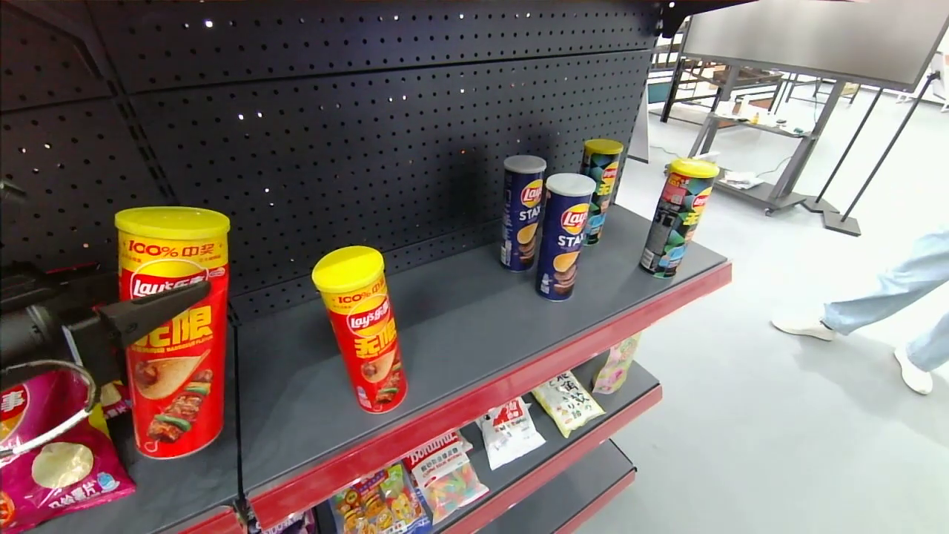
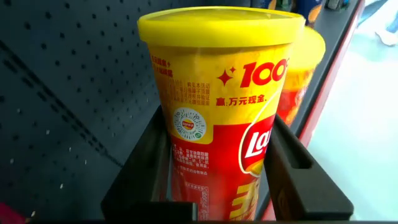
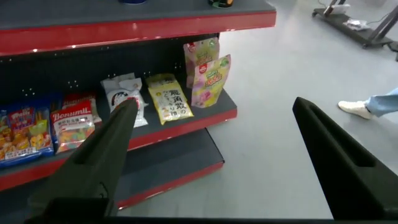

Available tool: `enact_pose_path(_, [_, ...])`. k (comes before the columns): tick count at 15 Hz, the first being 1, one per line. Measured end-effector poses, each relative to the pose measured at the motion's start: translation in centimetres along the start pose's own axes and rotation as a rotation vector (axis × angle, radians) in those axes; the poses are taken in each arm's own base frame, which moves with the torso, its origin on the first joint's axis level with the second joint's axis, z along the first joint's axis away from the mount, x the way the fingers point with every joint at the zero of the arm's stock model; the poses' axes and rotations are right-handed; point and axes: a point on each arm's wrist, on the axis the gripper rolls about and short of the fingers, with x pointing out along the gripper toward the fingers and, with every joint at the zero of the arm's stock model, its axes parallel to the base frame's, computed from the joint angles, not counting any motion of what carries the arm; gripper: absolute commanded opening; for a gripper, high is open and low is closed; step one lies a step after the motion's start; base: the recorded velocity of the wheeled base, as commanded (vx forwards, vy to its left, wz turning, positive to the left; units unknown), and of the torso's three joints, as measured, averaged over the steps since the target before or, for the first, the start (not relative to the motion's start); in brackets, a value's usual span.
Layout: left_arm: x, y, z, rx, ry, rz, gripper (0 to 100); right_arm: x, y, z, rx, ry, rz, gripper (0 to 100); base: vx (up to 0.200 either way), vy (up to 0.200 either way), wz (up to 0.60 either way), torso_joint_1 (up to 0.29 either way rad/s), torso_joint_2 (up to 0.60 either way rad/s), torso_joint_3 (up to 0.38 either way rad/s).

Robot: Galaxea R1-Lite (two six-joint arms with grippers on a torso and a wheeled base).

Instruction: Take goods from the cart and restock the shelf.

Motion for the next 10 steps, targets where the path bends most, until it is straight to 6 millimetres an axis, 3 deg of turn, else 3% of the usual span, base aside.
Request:
enact_pose_path(5, [1.2, 0.4, 0.2, -0.011, 0.004, -0.015, 0, 0.0, -0.1, 0.0, 0.081, 0.011, -0.112, 100, 0.0, 0.0, 0.0, 0.0, 0.0, 0.0])
enact_pose_path(10, [2.1, 0.6, 0.0, -0.03, 0.004, -0.028, 0, 0.0, 0.1, 0.0, 0.096, 0.004, -0.017, 100, 0.0, 0.0, 0.0, 0.0, 0.0, 0.0])
